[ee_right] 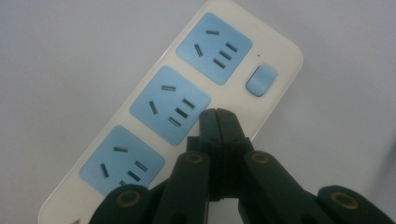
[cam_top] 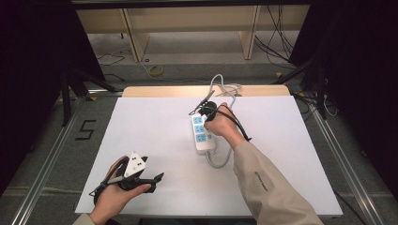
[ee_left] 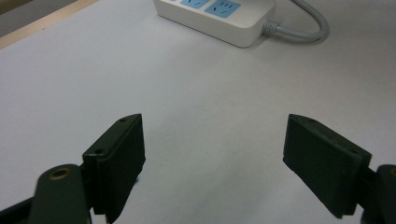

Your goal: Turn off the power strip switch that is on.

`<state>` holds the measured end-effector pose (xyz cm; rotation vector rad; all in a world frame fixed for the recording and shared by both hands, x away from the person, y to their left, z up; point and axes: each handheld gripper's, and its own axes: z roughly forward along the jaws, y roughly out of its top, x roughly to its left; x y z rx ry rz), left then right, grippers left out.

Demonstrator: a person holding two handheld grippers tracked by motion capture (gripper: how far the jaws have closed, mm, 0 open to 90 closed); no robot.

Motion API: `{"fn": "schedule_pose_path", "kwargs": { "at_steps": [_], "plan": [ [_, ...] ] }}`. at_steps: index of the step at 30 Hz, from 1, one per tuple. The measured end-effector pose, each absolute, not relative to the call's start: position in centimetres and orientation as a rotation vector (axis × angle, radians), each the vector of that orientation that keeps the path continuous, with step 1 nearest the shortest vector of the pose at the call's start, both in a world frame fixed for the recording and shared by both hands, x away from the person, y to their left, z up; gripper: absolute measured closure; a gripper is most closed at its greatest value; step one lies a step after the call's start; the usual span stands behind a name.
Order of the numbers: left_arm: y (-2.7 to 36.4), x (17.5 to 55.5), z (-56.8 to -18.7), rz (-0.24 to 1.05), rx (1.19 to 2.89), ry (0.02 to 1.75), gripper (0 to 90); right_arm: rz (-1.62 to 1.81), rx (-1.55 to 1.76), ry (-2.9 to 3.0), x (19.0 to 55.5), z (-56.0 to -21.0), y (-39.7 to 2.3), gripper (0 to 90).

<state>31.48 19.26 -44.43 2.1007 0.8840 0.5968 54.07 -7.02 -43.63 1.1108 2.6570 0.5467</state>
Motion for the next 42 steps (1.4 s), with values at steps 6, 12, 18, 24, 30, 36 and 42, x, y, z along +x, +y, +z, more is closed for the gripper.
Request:
{"fn": "schedule_pose_path", "kwargs": {
  "at_steps": [6,12,18,24,30,36,42],
  "plan": [
    [19.26,31.48,-44.43,0.596,2.099,0.885,20.6,0.541,1.121,2.659,54.16,-43.71,-6.95,90.0],
    [19.25,31.49,-44.44,0.594,2.099,0.885,20.5,0.535,1.134,2.666,54.28,-43.65,-6.96,90.0],
    [19.22,31.51,-44.46,0.591,2.097,0.886,20.5,0.533,1.134,2.667,54.28,-43.65,-6.95,90.0],
    [19.24,31.49,-44.44,0.593,2.1,0.884,20.5,0.533,1.134,2.663,54.22,-43.67,-6.92,90.0],
    [19.27,31.49,-44.43,0.595,2.099,0.886,20.5,0.545,1.154,2.648,54.12,-43.73,-6.95,90.0],
    [19.26,31.49,-44.42,0.595,2.1,0.885,20.5,0.547,1.136,2.642,53.93,-43.74,-6.95,90.0],
    [19.29,31.49,-44.41,0.596,2.099,0.885,20.5,0.55,1.137,2.635,53.89,-43.77,-6.97,90.0]
  ]
}}
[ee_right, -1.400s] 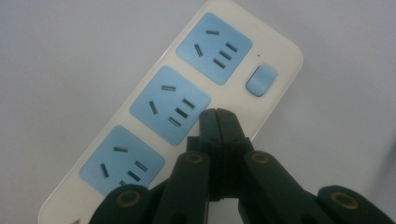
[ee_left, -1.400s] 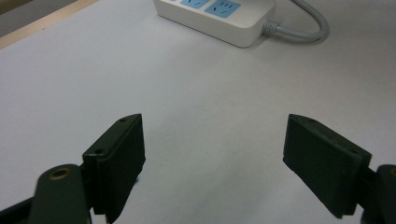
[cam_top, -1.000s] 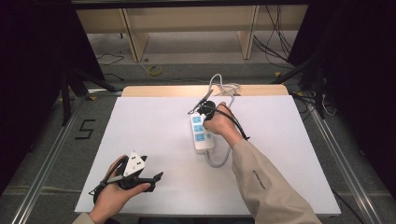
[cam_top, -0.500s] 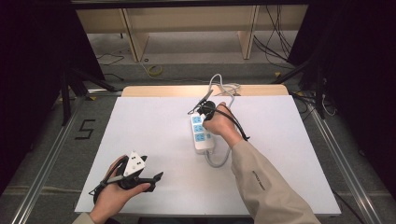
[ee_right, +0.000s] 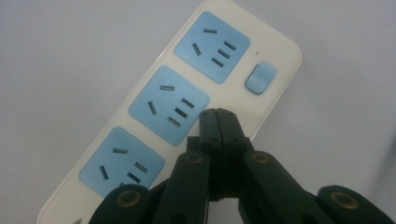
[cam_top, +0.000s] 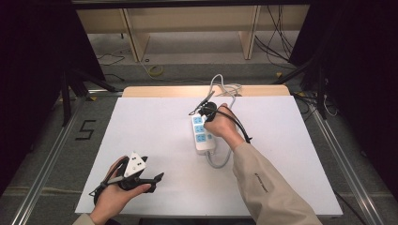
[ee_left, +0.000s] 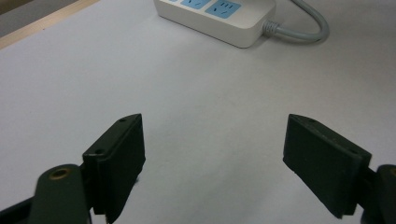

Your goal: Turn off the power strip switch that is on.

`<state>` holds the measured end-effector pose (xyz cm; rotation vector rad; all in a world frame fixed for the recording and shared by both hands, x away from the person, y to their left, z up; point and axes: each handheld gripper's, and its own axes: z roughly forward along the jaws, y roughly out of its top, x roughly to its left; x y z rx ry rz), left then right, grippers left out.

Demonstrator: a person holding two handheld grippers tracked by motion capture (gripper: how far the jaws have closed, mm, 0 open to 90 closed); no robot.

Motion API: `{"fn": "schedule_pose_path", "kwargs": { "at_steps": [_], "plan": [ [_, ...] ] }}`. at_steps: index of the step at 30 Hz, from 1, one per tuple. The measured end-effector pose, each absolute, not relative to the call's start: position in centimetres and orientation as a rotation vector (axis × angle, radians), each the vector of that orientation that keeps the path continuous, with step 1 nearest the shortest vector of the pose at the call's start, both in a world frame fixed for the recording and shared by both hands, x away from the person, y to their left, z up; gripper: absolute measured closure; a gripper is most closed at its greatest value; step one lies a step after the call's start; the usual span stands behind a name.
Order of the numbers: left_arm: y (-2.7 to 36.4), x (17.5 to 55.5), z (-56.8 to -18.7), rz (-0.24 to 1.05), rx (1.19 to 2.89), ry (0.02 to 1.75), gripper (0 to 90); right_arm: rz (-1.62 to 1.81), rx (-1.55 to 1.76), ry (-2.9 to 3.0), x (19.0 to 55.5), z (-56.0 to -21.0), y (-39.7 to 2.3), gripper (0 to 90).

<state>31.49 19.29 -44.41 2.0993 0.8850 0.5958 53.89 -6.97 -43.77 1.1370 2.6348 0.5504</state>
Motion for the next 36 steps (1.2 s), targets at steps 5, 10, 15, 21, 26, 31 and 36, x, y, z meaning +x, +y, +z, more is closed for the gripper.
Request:
{"fn": "schedule_pose_path", "kwargs": {
  "at_steps": [5,10,15,21,26,31,36],
  "plan": [
    [19.28,31.49,-44.41,0.595,2.097,0.885,20.5,0.562,1.136,2.628,53.81,-43.81,-7.01,90.0],
    [19.27,31.5,-44.43,0.597,2.097,0.885,20.5,0.583,1.139,2.62,53.74,-43.88,-7.17,90.0],
    [19.29,31.5,-44.41,0.596,2.099,0.885,20.5,0.584,1.137,2.616,53.69,-43.89,-7.13,90.0],
    [19.28,31.51,-44.42,0.596,2.097,0.886,20.5,0.585,1.134,2.616,53.68,-43.89,-7.14,90.0],
    [19.28,31.5,-44.41,0.597,2.097,0.886,20.5,0.585,1.133,2.615,53.66,-43.89,-7.14,90.0],
    [19.28,31.51,-44.42,0.596,2.097,0.886,20.5,0.587,1.134,2.616,53.67,-43.87,-7.18,90.0],
    [19.27,31.51,-44.42,0.596,2.097,0.886,20.5,0.59,1.13,2.61,53.61,-43.91,-7.13,90.0]
  ]
}}
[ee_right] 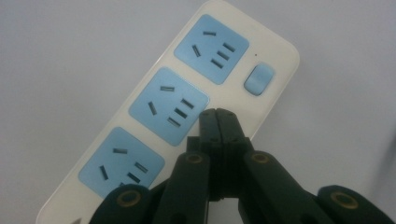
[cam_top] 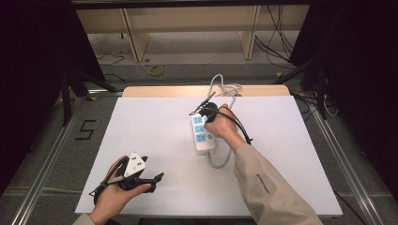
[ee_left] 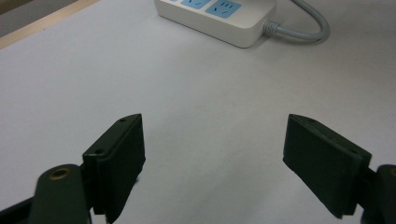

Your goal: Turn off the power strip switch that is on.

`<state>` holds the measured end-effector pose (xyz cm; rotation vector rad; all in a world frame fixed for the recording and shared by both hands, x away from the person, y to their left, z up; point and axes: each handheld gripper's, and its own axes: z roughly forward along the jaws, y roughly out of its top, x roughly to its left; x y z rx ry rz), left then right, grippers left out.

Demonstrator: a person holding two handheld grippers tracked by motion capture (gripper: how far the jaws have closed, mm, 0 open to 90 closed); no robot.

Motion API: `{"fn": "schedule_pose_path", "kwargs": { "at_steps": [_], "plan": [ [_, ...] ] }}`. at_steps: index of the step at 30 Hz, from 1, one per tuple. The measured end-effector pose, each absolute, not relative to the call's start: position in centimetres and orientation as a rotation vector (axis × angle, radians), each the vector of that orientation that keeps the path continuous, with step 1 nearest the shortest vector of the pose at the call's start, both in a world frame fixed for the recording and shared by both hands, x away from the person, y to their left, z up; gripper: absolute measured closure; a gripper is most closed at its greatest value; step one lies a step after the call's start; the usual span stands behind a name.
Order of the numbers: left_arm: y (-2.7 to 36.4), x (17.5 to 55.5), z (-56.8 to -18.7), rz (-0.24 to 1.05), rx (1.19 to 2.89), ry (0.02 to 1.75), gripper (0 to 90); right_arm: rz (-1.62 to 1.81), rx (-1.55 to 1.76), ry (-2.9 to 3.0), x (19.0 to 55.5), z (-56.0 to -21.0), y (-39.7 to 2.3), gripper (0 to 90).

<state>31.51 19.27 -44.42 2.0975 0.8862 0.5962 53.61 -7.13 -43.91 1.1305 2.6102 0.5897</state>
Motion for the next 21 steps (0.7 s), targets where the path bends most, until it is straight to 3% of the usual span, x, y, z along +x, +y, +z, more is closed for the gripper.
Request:
{"fn": "schedule_pose_path", "kwargs": {
  "at_steps": [21],
  "plan": [
    [19.28,31.52,-44.44,0.595,2.097,0.887,20.5,0.615,1.125,2.603,53.59,-43.57,-7.24,90.0]
  ]
}}
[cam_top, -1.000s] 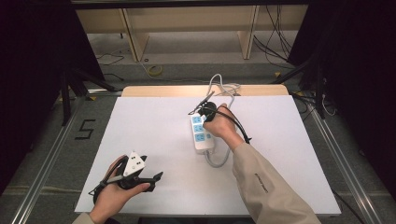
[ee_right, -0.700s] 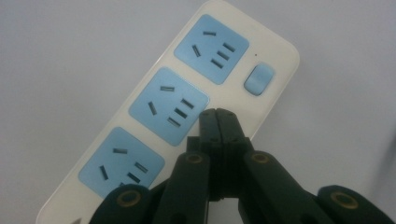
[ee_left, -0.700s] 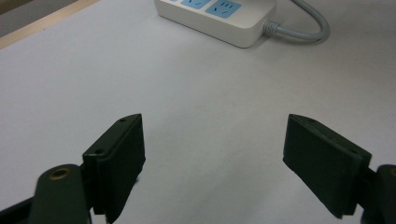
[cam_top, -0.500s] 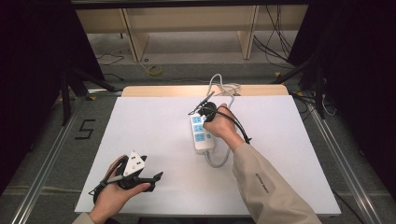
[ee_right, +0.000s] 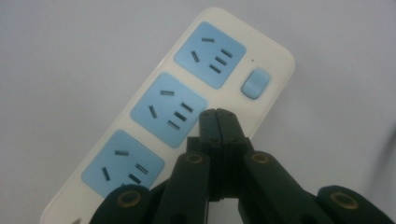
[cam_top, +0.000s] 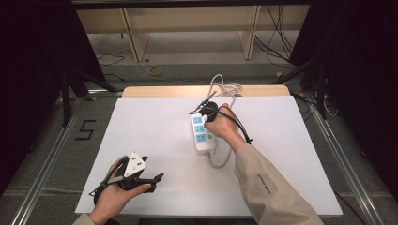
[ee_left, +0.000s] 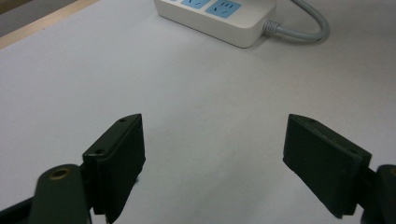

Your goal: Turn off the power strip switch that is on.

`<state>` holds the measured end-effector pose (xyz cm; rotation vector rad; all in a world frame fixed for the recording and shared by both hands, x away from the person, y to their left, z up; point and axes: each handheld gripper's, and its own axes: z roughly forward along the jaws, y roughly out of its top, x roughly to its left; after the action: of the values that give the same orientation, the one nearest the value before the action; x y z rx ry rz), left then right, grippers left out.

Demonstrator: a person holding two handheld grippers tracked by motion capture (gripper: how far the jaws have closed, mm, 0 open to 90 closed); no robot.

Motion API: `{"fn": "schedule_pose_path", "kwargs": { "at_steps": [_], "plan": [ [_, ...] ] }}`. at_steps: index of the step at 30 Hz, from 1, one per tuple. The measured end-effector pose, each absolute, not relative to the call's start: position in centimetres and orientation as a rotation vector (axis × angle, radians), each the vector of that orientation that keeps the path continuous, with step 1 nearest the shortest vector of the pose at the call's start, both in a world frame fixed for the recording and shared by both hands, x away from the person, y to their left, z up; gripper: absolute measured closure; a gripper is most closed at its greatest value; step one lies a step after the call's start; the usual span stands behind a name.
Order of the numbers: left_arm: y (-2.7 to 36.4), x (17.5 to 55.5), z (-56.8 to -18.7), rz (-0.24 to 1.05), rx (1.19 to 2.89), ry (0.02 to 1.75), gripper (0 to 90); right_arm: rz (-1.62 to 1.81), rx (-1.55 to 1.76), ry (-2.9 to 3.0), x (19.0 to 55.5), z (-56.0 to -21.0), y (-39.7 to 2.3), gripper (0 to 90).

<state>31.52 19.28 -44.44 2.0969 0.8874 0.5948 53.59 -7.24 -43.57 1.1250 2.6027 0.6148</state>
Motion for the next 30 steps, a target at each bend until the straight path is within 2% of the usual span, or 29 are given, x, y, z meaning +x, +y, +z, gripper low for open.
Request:
{"fn": "schedule_pose_path", "kwargs": {
  "at_steps": [30],
  "plan": [
    [19.3,31.5,-44.4,0.596,2.098,0.89,20.5,0.644,1.095,2.582,53.1,-43.2,-8.3,90.0]
  ]
}}
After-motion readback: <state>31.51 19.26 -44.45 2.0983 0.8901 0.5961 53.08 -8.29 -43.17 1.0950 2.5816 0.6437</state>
